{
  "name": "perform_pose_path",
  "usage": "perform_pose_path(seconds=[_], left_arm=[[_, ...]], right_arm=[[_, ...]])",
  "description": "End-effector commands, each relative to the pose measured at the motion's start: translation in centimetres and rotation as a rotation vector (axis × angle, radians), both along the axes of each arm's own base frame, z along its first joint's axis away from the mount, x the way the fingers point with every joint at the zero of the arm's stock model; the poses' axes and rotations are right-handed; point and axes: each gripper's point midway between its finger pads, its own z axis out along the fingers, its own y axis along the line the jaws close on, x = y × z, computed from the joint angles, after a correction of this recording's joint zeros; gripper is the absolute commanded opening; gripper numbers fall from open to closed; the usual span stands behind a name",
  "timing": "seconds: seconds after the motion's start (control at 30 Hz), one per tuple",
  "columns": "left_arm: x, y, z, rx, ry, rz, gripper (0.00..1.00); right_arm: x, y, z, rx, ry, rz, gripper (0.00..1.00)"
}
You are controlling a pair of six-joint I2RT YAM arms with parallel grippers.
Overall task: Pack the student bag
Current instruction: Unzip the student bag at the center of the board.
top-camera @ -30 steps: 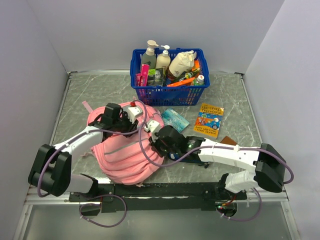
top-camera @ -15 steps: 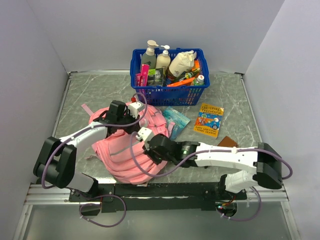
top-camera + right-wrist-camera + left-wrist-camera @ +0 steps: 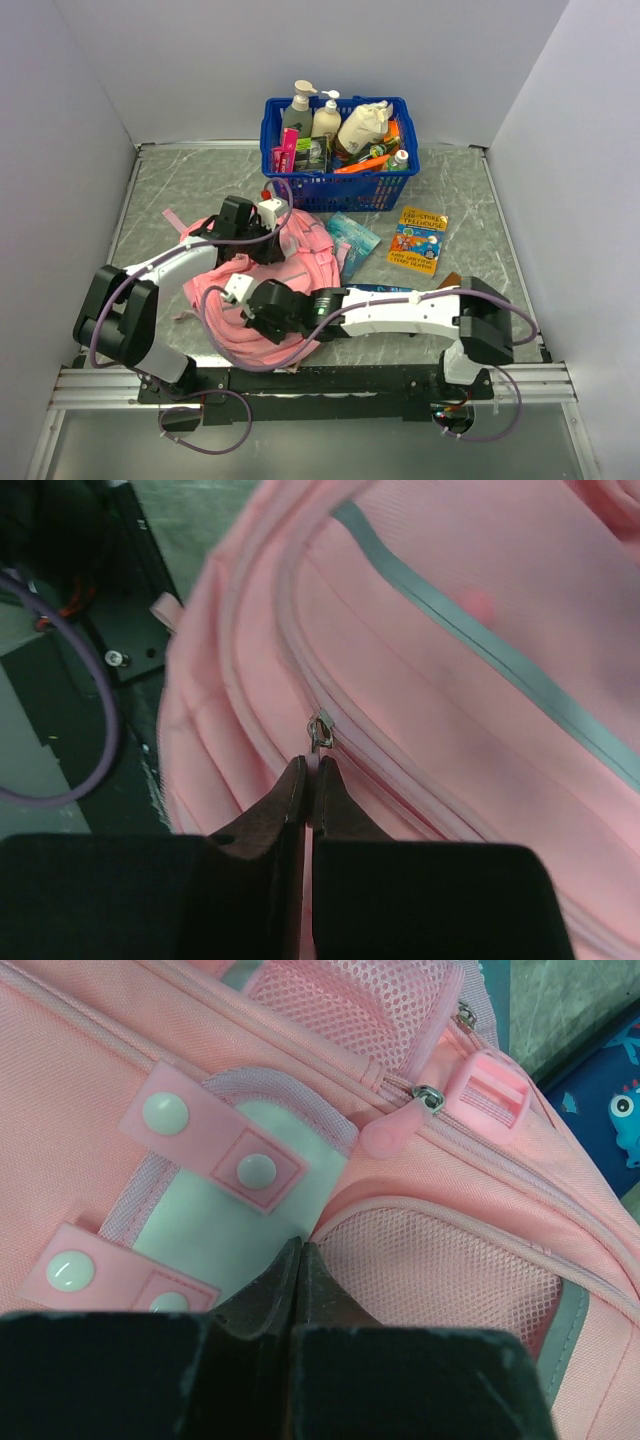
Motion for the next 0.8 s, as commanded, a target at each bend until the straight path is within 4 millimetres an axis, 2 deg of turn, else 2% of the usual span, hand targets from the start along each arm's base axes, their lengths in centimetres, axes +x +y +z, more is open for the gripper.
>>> perform_pose_path(seconds=[0.0, 0.07, 0.13, 0.17, 0.23, 0.27, 0.33, 0.37, 0.43, 0.47, 0.5, 0.53, 0.57, 0.6, 0.63, 0.67, 0.7, 0.73, 0.77], left_arm=[[1.5, 0.9, -2.3, 0.074, -0.010, 0.063, 0.01], [1.5, 0.9, -2.0, 0.069, -0.014, 0.061, 0.01], [1.6, 1.1, -1.9, 0.074, -0.023, 0.058, 0.01], [1.6, 1.2, -1.8, 0.078, -0.028, 0.058, 0.01], [1.7, 1.5, -1.4, 0.080, -0.044, 0.059, 0.01], [1.7, 1.7, -1.2, 0.076, -0.045, 0.060, 0.01], [2.0, 2.1, -0.7, 0.071, -0.044, 0.069, 0.01], [2.2, 2.4, -0.3, 0.065, -0.049, 0.075, 0.01], [2.2, 2.6, 0.1, 0.073, -0.067, 0.049, 0.01], [2.4, 2.8, 0.6, 0.062, -0.073, 0.048, 0.01], [2.4, 2.9, 0.8, 0.060, -0.072, 0.049, 0.02], [2.4, 3.1, 1.0, 0.057, -0.073, 0.047, 0.02], [2.5, 3.3, 1.3, 0.053, -0.079, 0.052, 0.02], [2.6, 3.4, 1.4, 0.060, -0.090, 0.045, 0.02], [2.6, 3.6, 1.7, 0.065, -0.097, 0.043, 0.02], [2.7, 3.7, 2.0, 0.065, -0.105, 0.045, 0.02], [2.7, 3.7, 2.3, 0.061, -0.114, 0.037, 0.03], [2.8, 3.7, 2.6, 0.060, -0.121, 0.036, 0.03], [2.8, 3.8, 3.0, 0.058, -0.129, 0.035, 0.03]], right_arm=[[-3.3, 5.4, 3.5, 0.137, 0.037, 0.165, 0.00], [-3.2, 6.2, 3.1, 0.130, 0.033, 0.171, 0.00], [-2.5, 6.6, 3.9, 0.138, 0.012, 0.143, 0.00], [-1.7, 6.2, 4.7, 0.146, -0.016, 0.112, 0.10], [-0.3, 4.8, 5.1, 0.146, -0.058, 0.034, 0.29], [0.8, 3.7, 6.7, 0.178, -0.068, -0.008, 0.43], [2.2, 1.1, 6.5, 0.162, -0.072, -0.109, 0.57], [2.9, -0.8, 7.5, 0.180, -0.081, -0.161, 0.70], [5.3, -4.3, 7.9, 0.171, -0.073, -0.312, 0.80], [6.0, -6.7, 8.7, 0.189, -0.069, -0.378, 0.98], [8.2, -9.1, 8.9, 0.196, -0.057, -0.486, 1.00], [9.1, -10.8, 9.1, 0.223, -0.008, -0.584, 1.00], [9.5, -14.1, 8.9, 0.199, 0.015, -0.668, 1.00], [12.1, -17.6, 8.8, 0.230, 0.053, -0.854, 1.00], [12.5, -20.2, 9.3, 0.257, 0.070, -0.941, 1.00], [12.9, -23.4, 7.8, 0.207, 0.099, -1.052, 1.00], [14.2, -27.1, 7.0, 0.210, 0.131, -1.226, 1.00], [14.5, -29.5, 6.6, 0.204, 0.143, -1.316, 1.00], [14.0, -31.9, 5.2, 0.141, 0.175, -1.401, 1.00]])
